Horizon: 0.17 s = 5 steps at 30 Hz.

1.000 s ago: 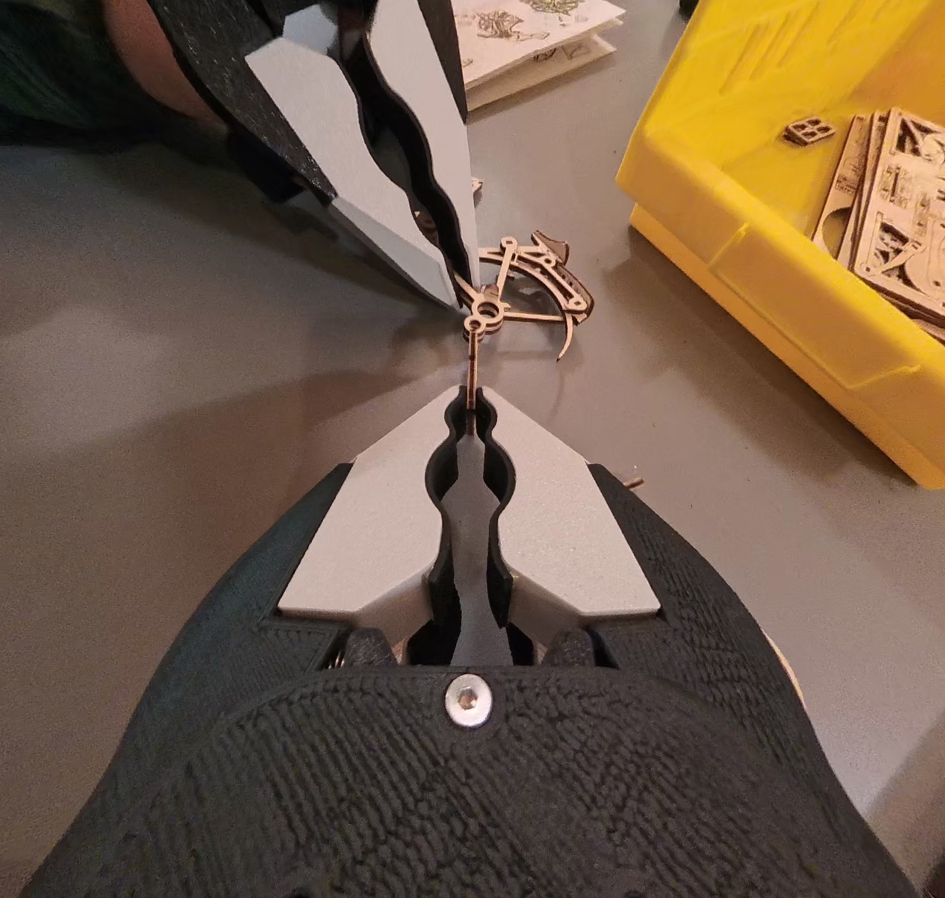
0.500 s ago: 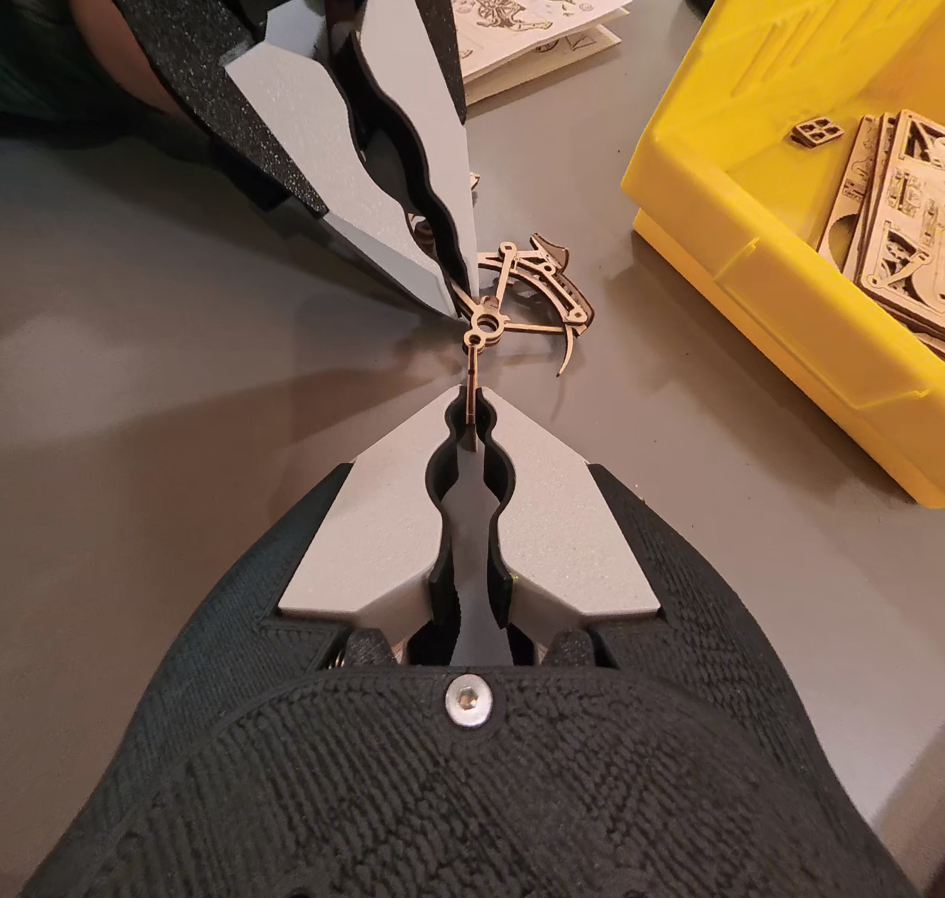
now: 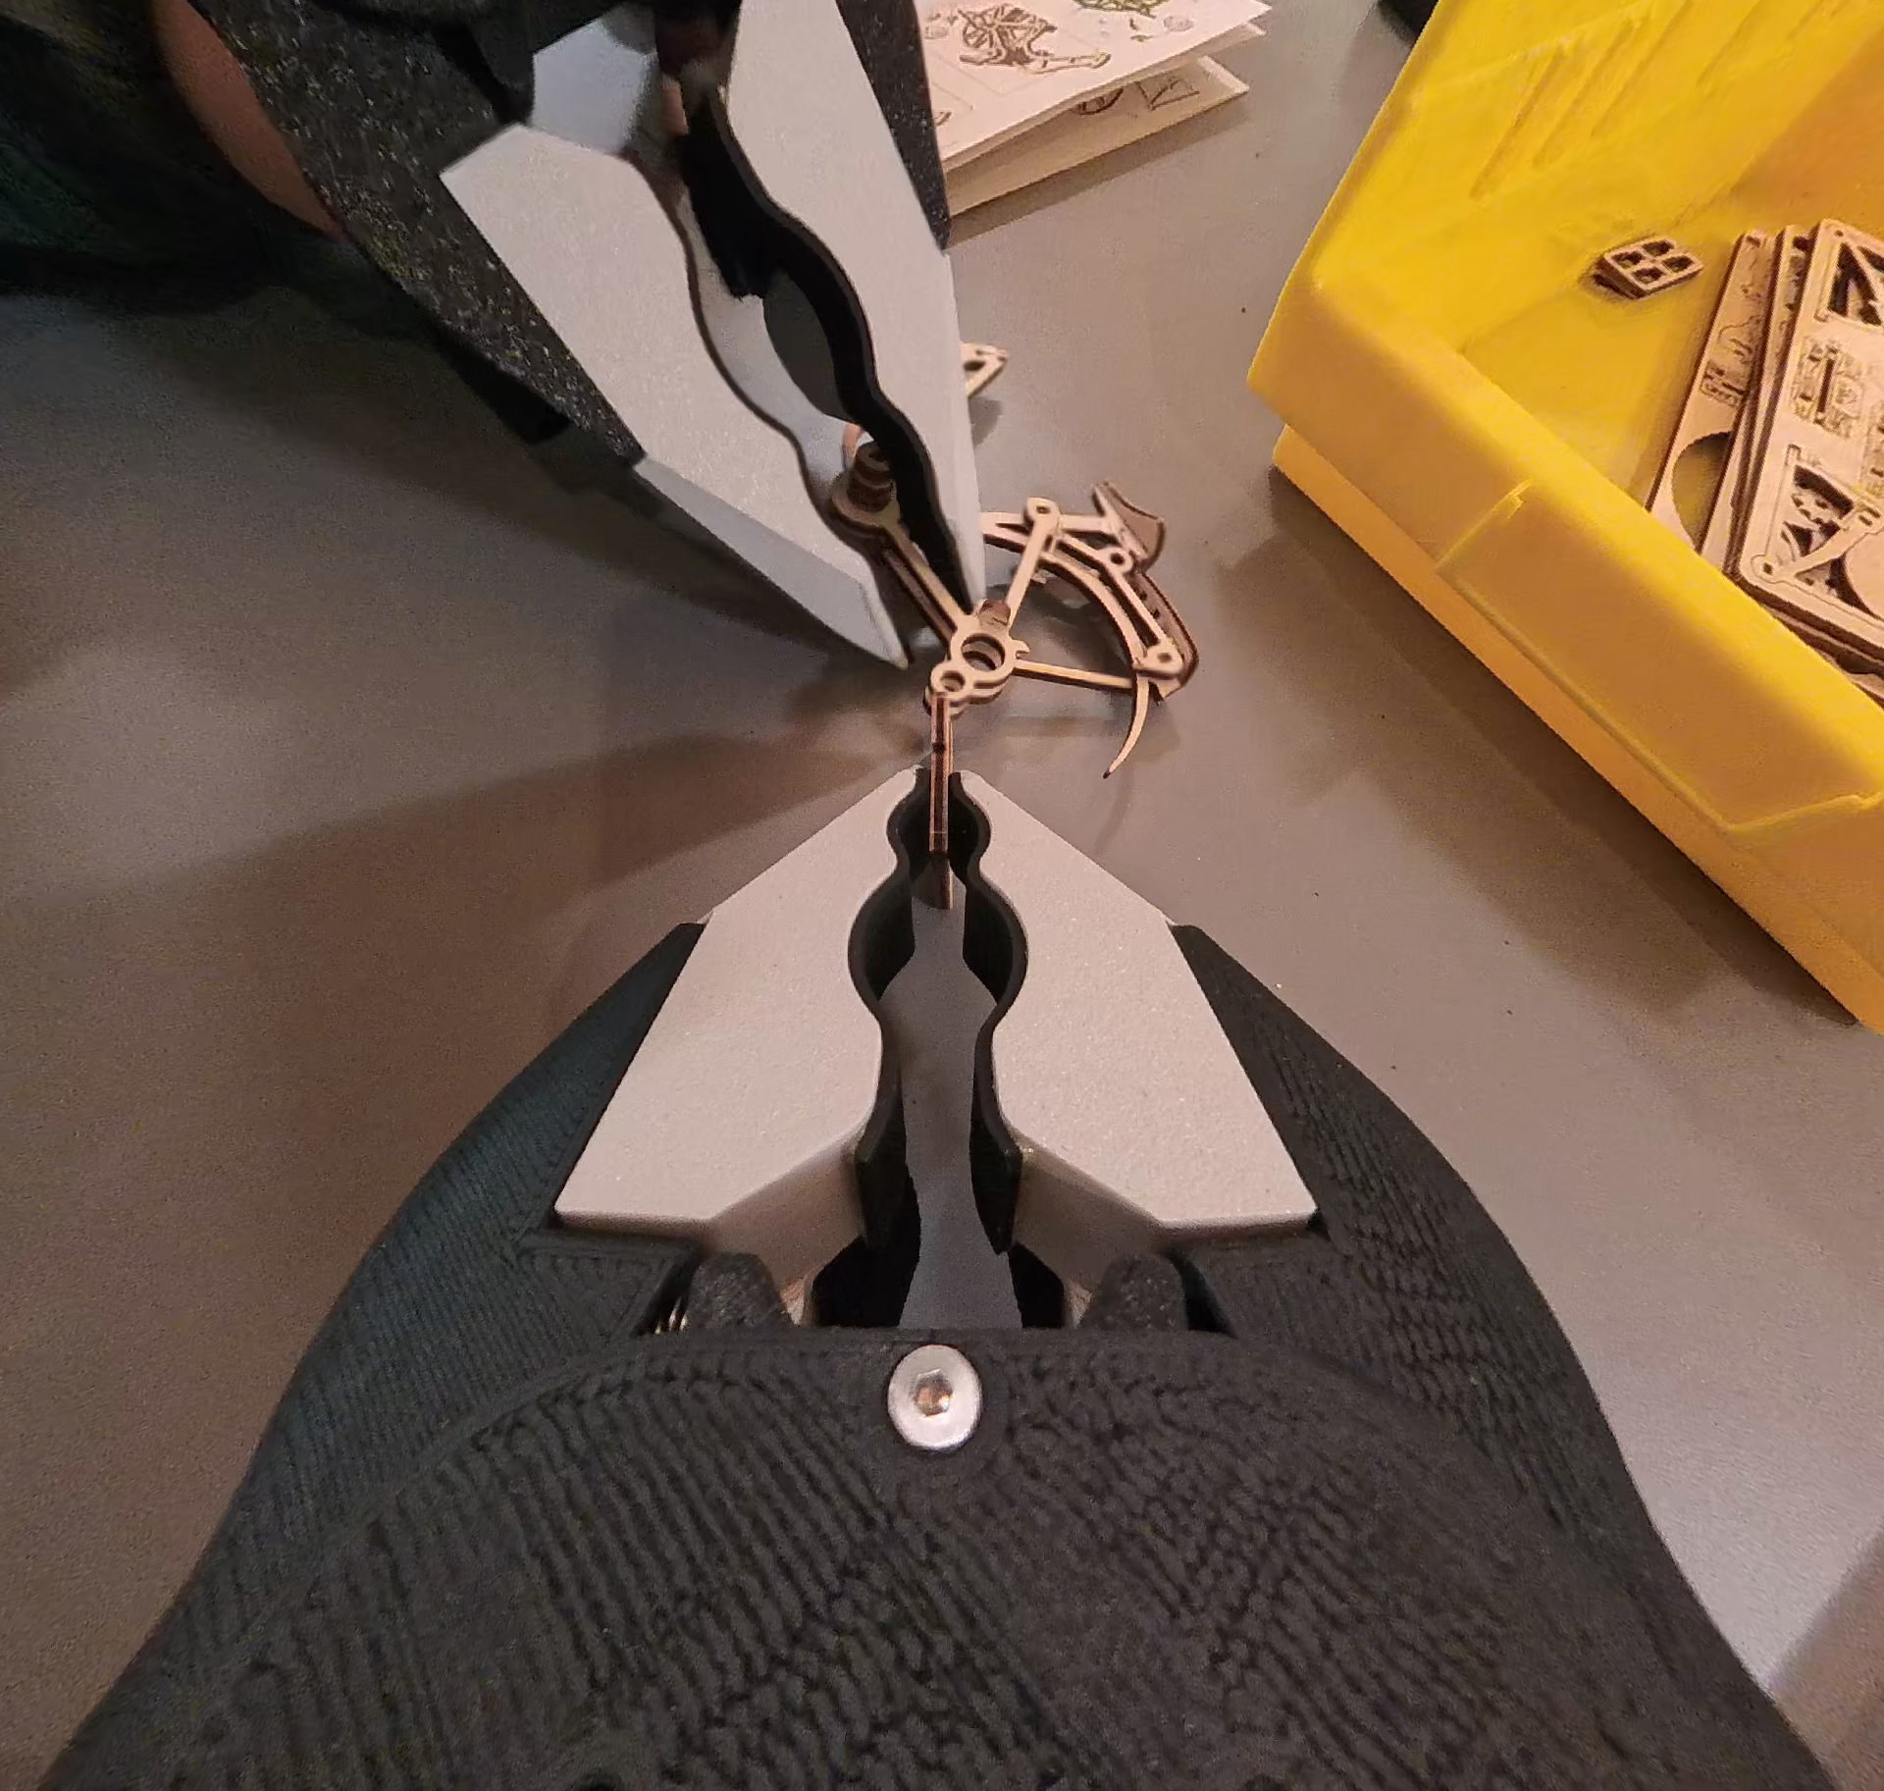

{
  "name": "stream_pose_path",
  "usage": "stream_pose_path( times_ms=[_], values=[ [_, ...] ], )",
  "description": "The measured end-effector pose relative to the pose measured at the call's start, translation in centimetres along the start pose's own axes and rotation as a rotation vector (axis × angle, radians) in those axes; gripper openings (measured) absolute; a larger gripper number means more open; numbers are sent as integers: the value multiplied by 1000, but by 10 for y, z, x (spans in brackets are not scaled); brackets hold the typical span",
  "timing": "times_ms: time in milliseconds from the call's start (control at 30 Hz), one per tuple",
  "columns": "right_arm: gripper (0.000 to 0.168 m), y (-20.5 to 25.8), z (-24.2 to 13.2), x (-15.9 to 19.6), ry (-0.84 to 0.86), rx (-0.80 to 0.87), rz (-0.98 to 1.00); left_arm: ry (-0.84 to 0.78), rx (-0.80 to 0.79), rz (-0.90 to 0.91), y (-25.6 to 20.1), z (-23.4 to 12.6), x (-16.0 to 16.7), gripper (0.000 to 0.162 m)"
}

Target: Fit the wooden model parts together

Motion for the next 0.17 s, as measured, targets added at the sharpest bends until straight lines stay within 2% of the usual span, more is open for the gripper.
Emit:
stream_pose_path(
  times_ms=[33, 100, 167],
  values=[
    [0, 1, 0, 0, -2, -2, 3, 6, -8, 11, 1, 0, 0, 14],
    [0, 1, 1, 0, -7, -8, 17, 15, -21, 27, 2, 0, 1, 15],
    [0, 1, 1, -1, -11, -12, 34, 23, -35, 43, 3, 0, 1, 7]
  ],
)
Point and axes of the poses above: each gripper's, where its closed fingertips meet, z out along the fingers, x out of its underside, y = z × x across the jaws, the point moved 4 cm from there along -z, back along the fingers, and after that the axes turned 14 degrees about -y, right-handed, at the moved point
